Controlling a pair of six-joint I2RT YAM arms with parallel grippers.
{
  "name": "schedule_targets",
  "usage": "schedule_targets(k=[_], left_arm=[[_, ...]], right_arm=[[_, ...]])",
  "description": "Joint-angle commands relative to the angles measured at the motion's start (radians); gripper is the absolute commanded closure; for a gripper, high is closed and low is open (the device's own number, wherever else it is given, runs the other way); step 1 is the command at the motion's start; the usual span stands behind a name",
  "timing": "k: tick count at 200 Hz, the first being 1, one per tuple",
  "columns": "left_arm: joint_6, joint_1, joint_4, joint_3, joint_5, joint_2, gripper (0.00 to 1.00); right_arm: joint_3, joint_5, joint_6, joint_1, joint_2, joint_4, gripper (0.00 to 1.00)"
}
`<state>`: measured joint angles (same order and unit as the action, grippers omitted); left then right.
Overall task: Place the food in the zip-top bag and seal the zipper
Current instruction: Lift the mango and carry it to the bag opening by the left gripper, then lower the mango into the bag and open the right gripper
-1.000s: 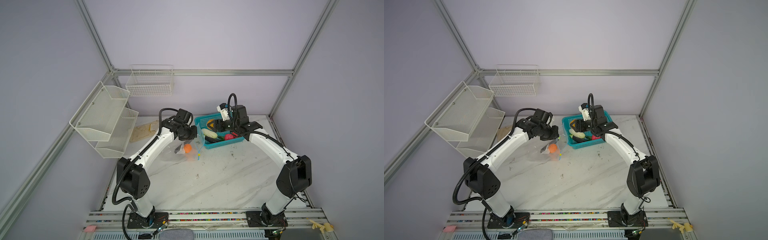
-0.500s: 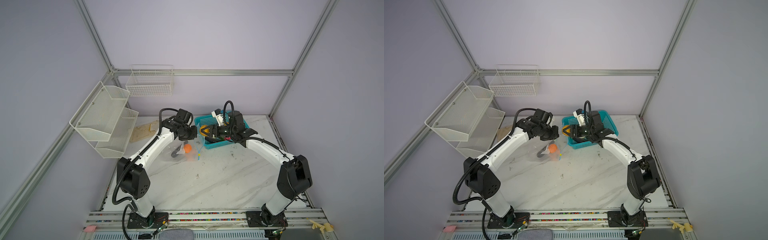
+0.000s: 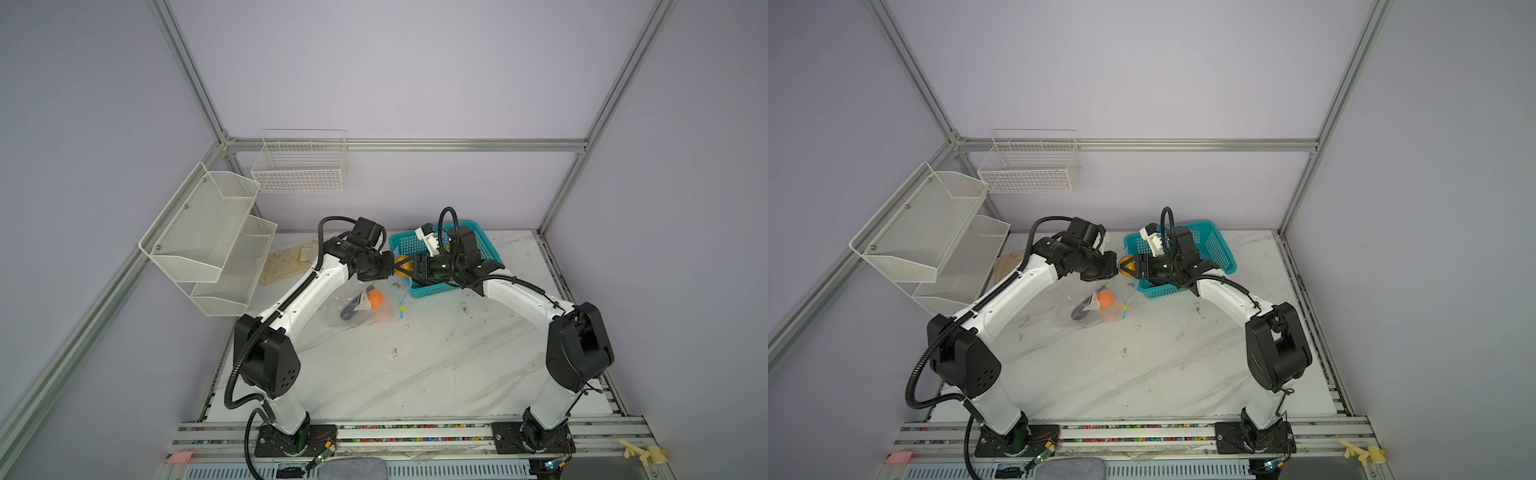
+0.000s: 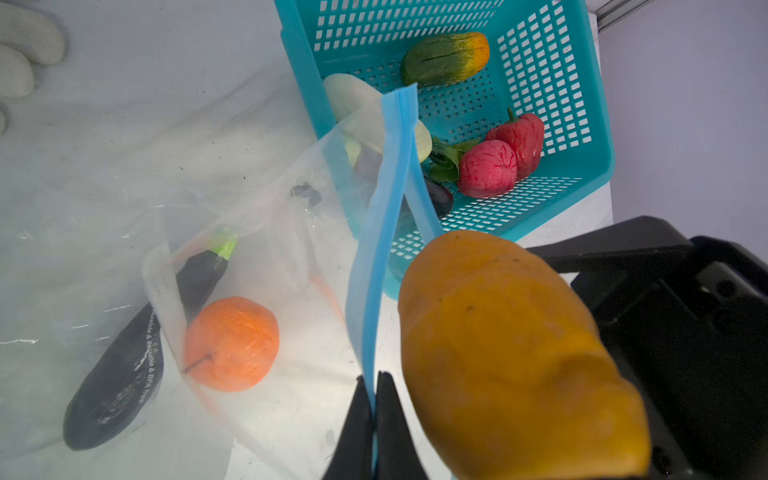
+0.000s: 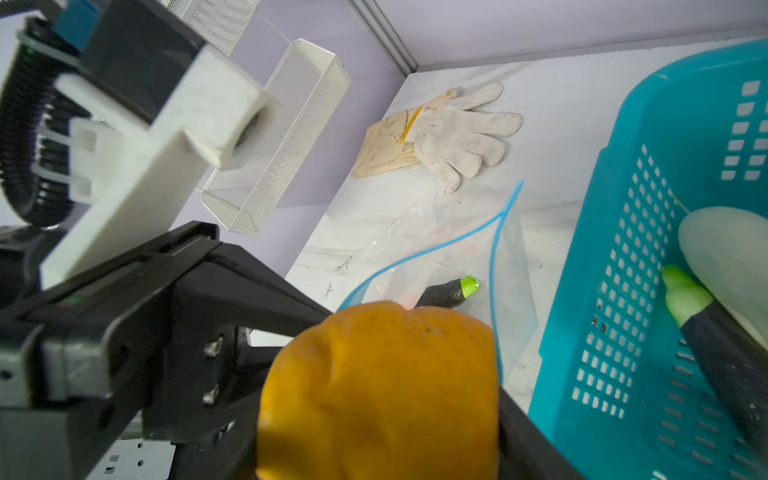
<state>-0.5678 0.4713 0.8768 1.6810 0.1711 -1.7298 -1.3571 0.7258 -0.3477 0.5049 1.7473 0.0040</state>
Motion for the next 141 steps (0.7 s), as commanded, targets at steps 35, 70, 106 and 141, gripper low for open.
schedule_targets(k=[35, 70, 106, 141], left_arm=[[-0.014, -0.005, -0.033, 0.027, 0.011, 0.017, 1.00], [-0.012, -0.005, -0.032, 0.029, 0.010, 0.019, 1.00], [-0.014, -0.005, -0.032, 0.029, 0.010, 0.025, 1.00], [-0.015, -0.005, -0.033, 0.027, 0.008, 0.027, 1.00]], right_arm=[[-0.005, -0.022, 0.046, 0.006, 0.015, -0.031, 0.33], [-0.010, -0.058, 0.080, 0.006, 0.015, -0.072, 0.33], [-0.015, -0.082, 0.106, 0.014, 0.024, -0.102, 0.33], [-0.025, -0.096, 0.124, 0.027, 0.040, -0.120, 0.29]])
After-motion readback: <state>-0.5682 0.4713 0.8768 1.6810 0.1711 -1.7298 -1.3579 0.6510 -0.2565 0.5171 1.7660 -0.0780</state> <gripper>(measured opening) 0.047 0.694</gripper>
